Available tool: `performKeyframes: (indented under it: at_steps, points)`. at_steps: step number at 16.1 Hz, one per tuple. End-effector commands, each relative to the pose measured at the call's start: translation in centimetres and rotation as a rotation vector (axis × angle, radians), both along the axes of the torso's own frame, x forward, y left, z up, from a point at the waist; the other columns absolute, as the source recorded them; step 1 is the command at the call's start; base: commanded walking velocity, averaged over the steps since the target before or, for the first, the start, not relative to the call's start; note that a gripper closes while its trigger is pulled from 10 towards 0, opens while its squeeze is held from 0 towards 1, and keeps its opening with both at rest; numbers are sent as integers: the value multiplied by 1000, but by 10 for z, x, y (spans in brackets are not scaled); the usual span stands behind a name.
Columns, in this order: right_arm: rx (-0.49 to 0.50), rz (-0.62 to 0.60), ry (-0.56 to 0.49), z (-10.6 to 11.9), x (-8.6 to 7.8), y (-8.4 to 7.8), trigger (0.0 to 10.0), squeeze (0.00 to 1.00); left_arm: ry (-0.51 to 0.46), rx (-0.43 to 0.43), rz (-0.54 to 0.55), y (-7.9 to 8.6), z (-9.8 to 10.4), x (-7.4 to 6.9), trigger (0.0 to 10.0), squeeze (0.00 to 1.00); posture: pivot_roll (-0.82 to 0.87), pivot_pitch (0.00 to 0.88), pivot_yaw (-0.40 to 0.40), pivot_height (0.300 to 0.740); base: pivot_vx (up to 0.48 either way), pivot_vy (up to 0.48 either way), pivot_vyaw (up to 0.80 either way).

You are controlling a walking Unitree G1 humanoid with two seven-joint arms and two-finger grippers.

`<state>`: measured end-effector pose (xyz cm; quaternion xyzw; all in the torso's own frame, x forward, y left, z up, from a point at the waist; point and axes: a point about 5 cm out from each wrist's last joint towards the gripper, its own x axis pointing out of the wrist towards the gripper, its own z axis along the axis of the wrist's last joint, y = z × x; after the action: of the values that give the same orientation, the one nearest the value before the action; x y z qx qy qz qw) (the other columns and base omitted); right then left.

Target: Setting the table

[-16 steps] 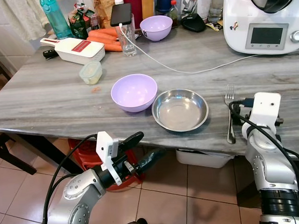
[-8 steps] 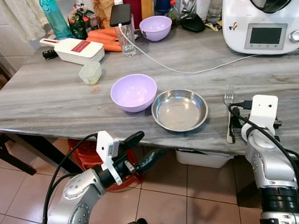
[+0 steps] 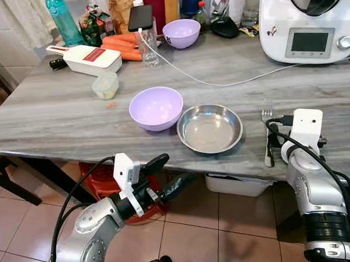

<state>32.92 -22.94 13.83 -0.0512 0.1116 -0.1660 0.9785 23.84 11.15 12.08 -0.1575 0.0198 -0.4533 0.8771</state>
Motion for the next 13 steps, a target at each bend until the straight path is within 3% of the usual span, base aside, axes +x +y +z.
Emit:
performKeyframes:
  at_steps: [1, 6, 13]
  points:
    - [19, 27, 16, -4, 4, 5, 10000, 1000, -8, 12, 1, 1, 2, -1, 10000, 0, -91, 136, 97, 740, 0, 0, 0]
    - [35, 104, 13, -5, 8, 24, 10000, 1000, -9, 12, 3, 0, 2, -1, 10000, 0, -88, 139, 98, 740, 0, 0, 0]
    - [28, 82, -24, 2, 2, 19, 10000, 1000, -12, 11, -1, -1, 2, -1, 10000, 0, -90, 138, 98, 740, 0, 0, 0]
